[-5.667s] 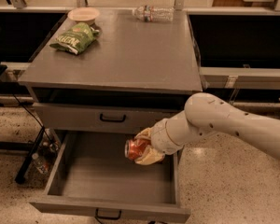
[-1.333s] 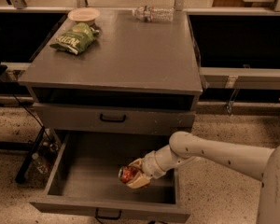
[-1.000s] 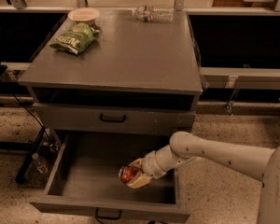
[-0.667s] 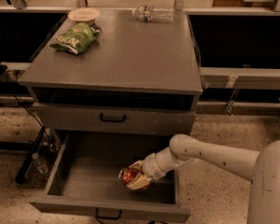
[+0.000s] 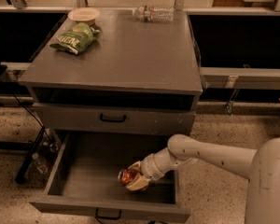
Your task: Place coke can into middle drawer
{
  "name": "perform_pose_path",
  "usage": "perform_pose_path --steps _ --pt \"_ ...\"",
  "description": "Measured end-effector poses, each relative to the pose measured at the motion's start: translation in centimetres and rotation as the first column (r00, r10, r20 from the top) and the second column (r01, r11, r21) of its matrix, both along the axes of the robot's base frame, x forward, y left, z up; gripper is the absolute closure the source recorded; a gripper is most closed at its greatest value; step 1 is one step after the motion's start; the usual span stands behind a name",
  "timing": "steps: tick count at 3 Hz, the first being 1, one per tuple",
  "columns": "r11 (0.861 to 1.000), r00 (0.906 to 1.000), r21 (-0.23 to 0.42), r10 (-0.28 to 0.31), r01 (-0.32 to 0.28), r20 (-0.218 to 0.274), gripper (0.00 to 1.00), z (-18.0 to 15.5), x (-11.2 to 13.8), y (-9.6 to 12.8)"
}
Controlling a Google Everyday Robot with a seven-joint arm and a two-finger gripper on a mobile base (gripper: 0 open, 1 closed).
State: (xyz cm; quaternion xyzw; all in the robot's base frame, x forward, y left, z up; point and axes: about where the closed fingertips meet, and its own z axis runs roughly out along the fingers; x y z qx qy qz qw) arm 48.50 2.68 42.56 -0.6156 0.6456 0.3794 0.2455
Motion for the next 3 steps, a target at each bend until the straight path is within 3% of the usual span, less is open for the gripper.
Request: perform_pose_path --steps 3 --pt "1.000 0.9988 0.008 -0.007 0.008 -0.048 1.00 -2.5 -1.7 -0.3"
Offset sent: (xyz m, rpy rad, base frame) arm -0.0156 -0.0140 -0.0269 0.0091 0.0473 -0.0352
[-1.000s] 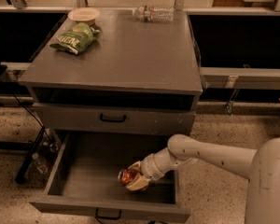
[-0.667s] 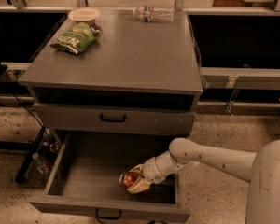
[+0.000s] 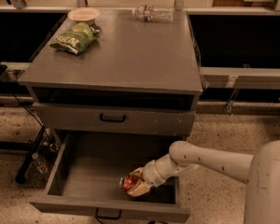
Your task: Place coke can into middle drawer
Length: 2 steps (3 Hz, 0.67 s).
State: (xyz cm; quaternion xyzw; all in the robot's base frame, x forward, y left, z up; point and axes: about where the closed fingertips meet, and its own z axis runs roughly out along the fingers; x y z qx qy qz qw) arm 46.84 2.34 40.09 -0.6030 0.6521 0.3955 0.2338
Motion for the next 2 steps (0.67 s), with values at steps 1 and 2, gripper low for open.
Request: perform_pose_path --steps 1,2 --pt "1.000 0.9991 0.007 -0.004 0.004 -0.042 1.00 -2.01 -1.23 -0.05" --pt "1.000 0.9991 0.007 -0.004 0.004 -0.042 1.00 -2.01 -1.23 -0.04"
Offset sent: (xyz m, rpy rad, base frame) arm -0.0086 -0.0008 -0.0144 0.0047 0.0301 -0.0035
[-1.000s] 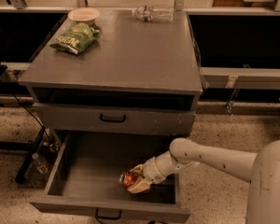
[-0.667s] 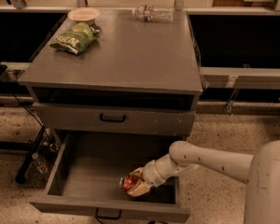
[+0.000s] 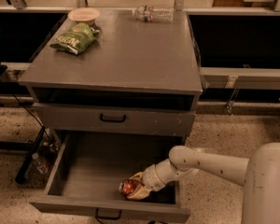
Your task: Place coke can into middle drawer
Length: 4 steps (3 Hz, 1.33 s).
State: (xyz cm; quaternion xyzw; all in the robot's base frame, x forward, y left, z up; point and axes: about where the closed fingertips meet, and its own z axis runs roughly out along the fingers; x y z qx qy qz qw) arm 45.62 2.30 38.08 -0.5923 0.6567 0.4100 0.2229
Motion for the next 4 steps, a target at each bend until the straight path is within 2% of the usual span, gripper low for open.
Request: perform_pose_path --steps 1,2,4 --pt "1.000 1.0000 0.000 0.000 0.000 0.000 0.81 0.00 0.00 0.00" --pt "1.000 1.0000 0.000 0.000 0.000 0.000 0.51 0.00 0.00 0.01" --pt "1.000 1.0000 0.000 0.000 0.000 0.000 0.03 0.00 -0.01 0.01"
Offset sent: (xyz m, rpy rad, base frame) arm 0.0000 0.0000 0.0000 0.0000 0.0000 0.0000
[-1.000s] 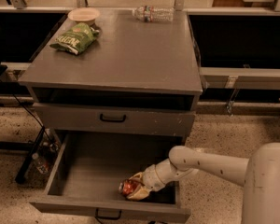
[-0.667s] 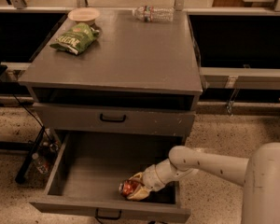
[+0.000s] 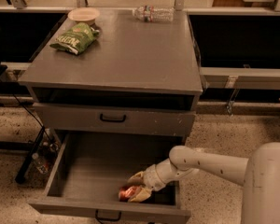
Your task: Place coke can into middle drawer
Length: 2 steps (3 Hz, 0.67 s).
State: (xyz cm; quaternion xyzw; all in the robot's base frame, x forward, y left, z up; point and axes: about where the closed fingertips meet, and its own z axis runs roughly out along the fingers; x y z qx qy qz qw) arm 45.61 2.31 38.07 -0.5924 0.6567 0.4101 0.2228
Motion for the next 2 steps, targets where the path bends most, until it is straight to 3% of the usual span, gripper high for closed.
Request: perform_pose_path --steps 2 --pt "1.000 1.0000 0.000 0.000 0.000 0.000 0.00 -0.01 -0.01 0.02"
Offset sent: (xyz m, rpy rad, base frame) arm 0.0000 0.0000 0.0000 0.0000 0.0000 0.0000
